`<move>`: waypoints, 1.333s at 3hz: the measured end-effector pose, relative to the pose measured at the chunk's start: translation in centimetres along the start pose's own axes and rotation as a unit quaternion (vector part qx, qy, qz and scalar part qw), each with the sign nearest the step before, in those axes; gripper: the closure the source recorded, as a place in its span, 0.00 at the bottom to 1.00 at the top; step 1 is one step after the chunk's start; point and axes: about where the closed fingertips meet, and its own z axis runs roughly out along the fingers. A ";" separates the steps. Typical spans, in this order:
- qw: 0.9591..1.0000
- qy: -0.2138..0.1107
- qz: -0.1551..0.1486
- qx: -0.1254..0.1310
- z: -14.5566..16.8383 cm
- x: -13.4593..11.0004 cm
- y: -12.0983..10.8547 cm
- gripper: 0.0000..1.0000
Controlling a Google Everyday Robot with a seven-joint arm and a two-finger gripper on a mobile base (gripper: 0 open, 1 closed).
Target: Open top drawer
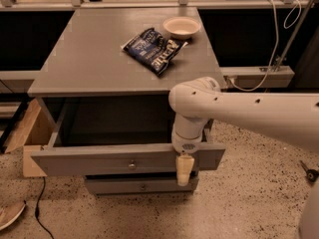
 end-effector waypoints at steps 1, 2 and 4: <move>1.000 0.001 0.007 -0.010 0.2 0.1 1.1 0.42; 1.000 0.001 0.007 -0.010 -0.1 0.1 1.1 0.65; 1.000 0.002 0.016 -0.001 -0.5 0.5 1.9 0.43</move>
Offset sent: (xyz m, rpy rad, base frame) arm -0.0402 -0.0113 0.0101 -0.0336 0.0239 -0.0570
